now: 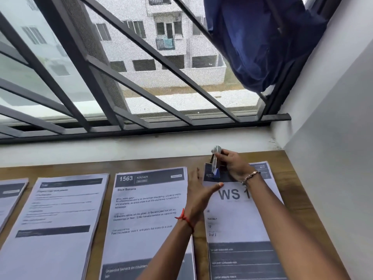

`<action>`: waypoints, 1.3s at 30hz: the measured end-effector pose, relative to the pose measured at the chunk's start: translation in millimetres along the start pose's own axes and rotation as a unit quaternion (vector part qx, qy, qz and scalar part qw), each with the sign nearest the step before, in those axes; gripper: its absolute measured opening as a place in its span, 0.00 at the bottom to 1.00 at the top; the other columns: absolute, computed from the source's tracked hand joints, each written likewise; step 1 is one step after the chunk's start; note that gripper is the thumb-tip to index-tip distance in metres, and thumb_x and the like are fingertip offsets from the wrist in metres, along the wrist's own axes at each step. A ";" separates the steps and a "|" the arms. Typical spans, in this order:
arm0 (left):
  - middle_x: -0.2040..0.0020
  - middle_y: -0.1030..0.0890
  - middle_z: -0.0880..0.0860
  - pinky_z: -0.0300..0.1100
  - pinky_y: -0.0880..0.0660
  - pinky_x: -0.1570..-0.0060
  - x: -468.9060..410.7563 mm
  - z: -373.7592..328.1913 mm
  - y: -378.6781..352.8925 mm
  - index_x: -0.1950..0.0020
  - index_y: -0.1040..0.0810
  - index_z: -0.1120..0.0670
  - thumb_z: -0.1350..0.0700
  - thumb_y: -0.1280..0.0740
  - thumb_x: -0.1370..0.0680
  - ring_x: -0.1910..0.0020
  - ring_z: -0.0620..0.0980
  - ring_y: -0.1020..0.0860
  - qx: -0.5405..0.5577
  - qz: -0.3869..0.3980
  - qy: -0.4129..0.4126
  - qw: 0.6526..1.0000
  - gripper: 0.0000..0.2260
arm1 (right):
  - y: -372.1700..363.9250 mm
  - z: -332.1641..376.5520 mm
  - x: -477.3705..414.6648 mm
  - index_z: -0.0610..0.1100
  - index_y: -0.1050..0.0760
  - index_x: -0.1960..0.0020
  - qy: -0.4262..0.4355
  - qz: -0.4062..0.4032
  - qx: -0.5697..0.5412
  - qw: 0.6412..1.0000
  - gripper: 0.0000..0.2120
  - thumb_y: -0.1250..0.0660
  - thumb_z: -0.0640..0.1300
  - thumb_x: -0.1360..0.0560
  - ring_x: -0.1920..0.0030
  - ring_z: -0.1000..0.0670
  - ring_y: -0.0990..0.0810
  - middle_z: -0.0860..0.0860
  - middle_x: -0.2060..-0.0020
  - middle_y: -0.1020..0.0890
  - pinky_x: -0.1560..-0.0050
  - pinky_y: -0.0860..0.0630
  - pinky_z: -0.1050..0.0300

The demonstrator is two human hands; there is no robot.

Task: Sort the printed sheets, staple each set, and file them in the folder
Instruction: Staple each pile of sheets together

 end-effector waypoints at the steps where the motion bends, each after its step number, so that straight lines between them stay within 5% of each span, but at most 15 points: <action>1: 0.28 0.35 0.53 0.54 0.35 0.32 2.1 -3.5 2.7 0.28 0.38 0.52 0.40 0.22 0.40 0.29 0.53 0.36 -0.032 0.004 0.004 0.999 0.47 | 0.7 4.0 1.9 0.37 0.26 0.44 0.003 -0.003 -0.029 1.000 0.14 0.34 0.42 0.27 0.59 0.50 0.19 0.47 0.60 0.18 0.58 0.20 0.59; 3: 0.24 0.44 0.53 0.50 0.42 0.27 6.6 -12.3 11.4 0.25 0.45 0.55 0.48 0.23 0.34 0.26 0.51 0.44 -0.082 -0.005 -0.012 0.997 0.45 | 3.9 11.2 3.4 0.37 0.26 0.44 0.014 -0.009 -0.080 0.997 0.28 0.25 0.49 0.39 0.59 0.49 0.18 0.47 0.61 0.17 0.60 0.19 0.58; 5: 0.26 0.41 0.52 0.47 0.40 0.29 4.5 -13.5 23.9 0.25 0.43 0.55 0.52 0.25 0.32 0.27 0.50 0.41 -0.101 -0.020 -0.045 0.994 0.41 | 4.8 16.2 1.1 0.38 0.24 0.47 0.033 -0.014 -0.129 0.991 0.35 0.19 0.53 0.49 0.61 0.49 0.18 0.46 0.63 0.17 0.60 0.19 0.55; 11: 0.33 0.32 0.52 0.41 0.34 0.36 9.5 -23.6 74.9 0.31 0.34 0.55 0.56 0.26 0.30 0.35 0.48 0.33 -0.119 -0.081 -0.118 0.983 0.30 | -29.3 28.9 2.2 0.40 0.26 0.51 0.101 -0.052 -0.202 0.973 0.38 0.18 0.58 0.54 0.64 0.48 0.16 0.44 0.66 0.17 0.66 0.19 0.53; 14: 0.35 0.30 0.53 0.40 0.33 0.38 18.3 -22.6 106.9 0.33 0.31 0.56 0.59 0.27 0.29 0.37 0.48 0.31 -0.120 -0.120 -0.135 0.976 0.26 | -52.8 41.4 10.6 0.42 0.27 0.49 0.124 -0.075 -0.232 0.962 0.32 0.22 0.56 0.46 0.67 0.48 0.17 0.44 0.68 0.17 0.67 0.20 0.55; 17: 0.38 0.28 0.54 0.42 0.32 0.39 27.1 -14.1 143.2 0.36 0.28 0.58 0.60 0.28 0.28 0.38 0.50 0.30 -0.123 -0.165 -0.125 0.971 0.21 | -77.9 46.3 19.8 0.43 0.27 0.51 0.110 -0.081 -0.246 0.960 0.11 0.36 0.50 0.26 0.70 0.50 0.18 0.49 0.72 0.19 0.69 0.20 0.58; 21: 0.37 0.27 0.59 0.45 0.35 0.35 37.7 3.3 183.4 0.38 0.27 0.62 0.63 0.29 0.28 0.35 0.56 0.31 -0.141 -0.210 -0.089 0.963 0.19 | -114.0 33.0 30.4 0.45 0.26 0.56 0.074 -0.080 -0.235 0.966 0.08 0.40 0.48 0.22 0.74 0.53 0.24 0.51 0.71 0.24 0.74 0.26 0.63; 28: 0.34 0.29 0.60 0.41 0.37 0.37 46.4 24.2 223.3 0.33 0.29 0.62 0.60 0.30 0.27 0.35 0.57 0.31 -0.218 -0.205 -0.050 0.953 0.23 | -172.8 -23.6 39.2 0.43 0.26 0.64 -0.004 -0.142 -0.133 0.981 0.13 0.37 0.48 0.24 0.78 0.50 0.26 0.48 0.75 0.26 0.79 0.32 0.64; 33: 0.43 0.24 0.58 0.29 0.40 0.54 45.4 28.4 235.1 0.28 0.36 0.59 0.63 0.32 0.28 0.44 0.56 0.27 -0.241 -0.185 -0.068 0.950 0.29 | -195.5 -47.0 42.6 0.41 0.28 0.67 -0.012 -0.208 -0.054 0.977 0.15 0.35 0.46 0.24 0.82 0.51 0.28 0.47 0.78 0.28 0.80 0.30 0.63; 36: 0.47 0.21 0.61 0.25 0.38 0.54 42.0 29.2 240.2 0.34 0.30 0.65 0.66 0.34 0.28 0.53 0.53 0.26 -0.252 -0.178 -0.079 0.948 0.22 | -192.9 -46.7 39.6 0.42 0.30 0.67 0.027 -0.298 0.034 0.954 0.14 0.34 0.45 0.25 0.80 0.50 0.29 0.45 0.75 0.28 0.79 0.30 0.61; 39: 0.44 0.23 0.65 0.20 0.39 0.60 40.5 30.8 237.9 0.43 0.26 0.69 0.70 0.37 0.27 0.63 0.43 0.32 -0.247 -0.169 -0.096 0.949 0.13 | -180.0 -40.9 43.8 0.39 0.25 0.62 0.041 -0.403 0.203 0.891 0.06 0.31 0.40 0.29 0.66 0.43 0.23 0.41 0.65 0.22 0.68 0.30 0.55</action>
Point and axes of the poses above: each hand's wrist, its own x-axis away from the middle knuckle, its own y-axis out of the back of the hand, z = x × y, the point moved 5 cm from there along -x, towards the middle knuckle
